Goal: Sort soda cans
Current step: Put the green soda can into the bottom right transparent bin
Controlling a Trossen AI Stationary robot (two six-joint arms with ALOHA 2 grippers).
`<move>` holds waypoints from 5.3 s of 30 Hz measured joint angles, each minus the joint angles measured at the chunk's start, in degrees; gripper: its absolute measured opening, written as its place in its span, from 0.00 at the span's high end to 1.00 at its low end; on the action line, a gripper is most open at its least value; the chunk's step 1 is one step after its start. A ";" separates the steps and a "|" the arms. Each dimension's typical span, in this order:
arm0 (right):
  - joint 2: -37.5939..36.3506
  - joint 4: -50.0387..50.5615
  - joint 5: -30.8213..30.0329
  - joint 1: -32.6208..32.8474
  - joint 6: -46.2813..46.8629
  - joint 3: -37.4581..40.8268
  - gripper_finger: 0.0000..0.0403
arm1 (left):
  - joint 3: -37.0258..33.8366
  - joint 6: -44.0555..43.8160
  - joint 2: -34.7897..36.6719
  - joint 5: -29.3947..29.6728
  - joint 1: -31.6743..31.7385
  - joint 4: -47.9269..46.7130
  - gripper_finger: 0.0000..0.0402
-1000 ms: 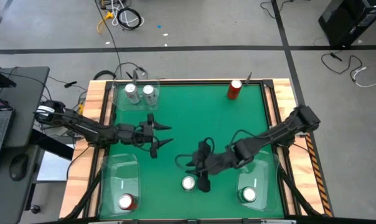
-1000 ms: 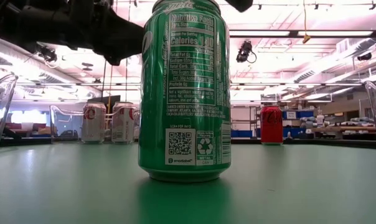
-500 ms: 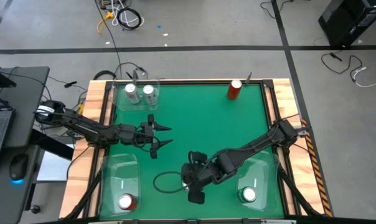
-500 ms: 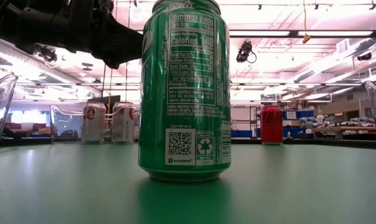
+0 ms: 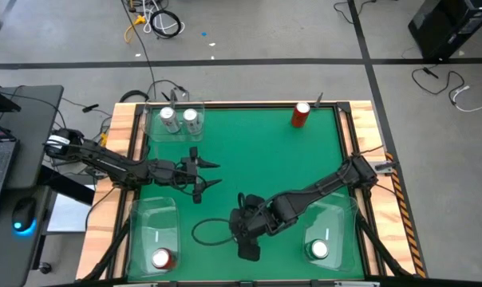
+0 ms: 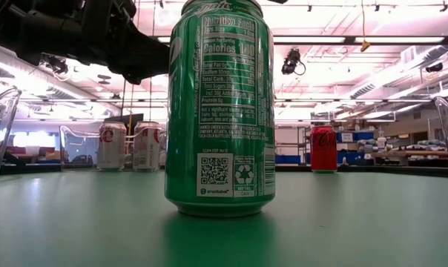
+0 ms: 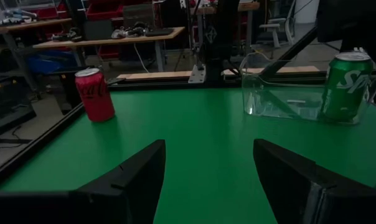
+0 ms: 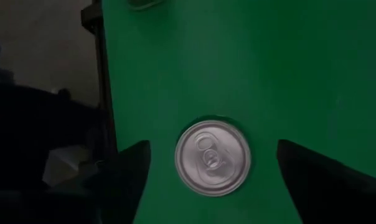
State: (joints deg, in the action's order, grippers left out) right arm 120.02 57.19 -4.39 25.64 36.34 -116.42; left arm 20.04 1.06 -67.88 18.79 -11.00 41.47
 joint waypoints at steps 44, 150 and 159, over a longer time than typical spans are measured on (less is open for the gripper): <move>5.39 -1.91 4.61 -0.97 -6.56 2.42 0.26 | 0.02 -0.26 0.00 0.00 0.00 -2.25 0.38; -33.56 18.30 -9.00 26.13 76.66 46.38 0.26 | 0.00 -1.33 0.00 1.29 0.02 -4.11 0.38; -33.54 9.20 -9.61 26.10 76.67 54.29 0.26 | 0.00 -1.36 0.00 1.31 0.02 -4.11 0.38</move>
State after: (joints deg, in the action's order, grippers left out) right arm 86.48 66.39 -14.00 51.75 113.01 -62.13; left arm 20.03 -0.30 -67.88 20.10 -10.98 37.36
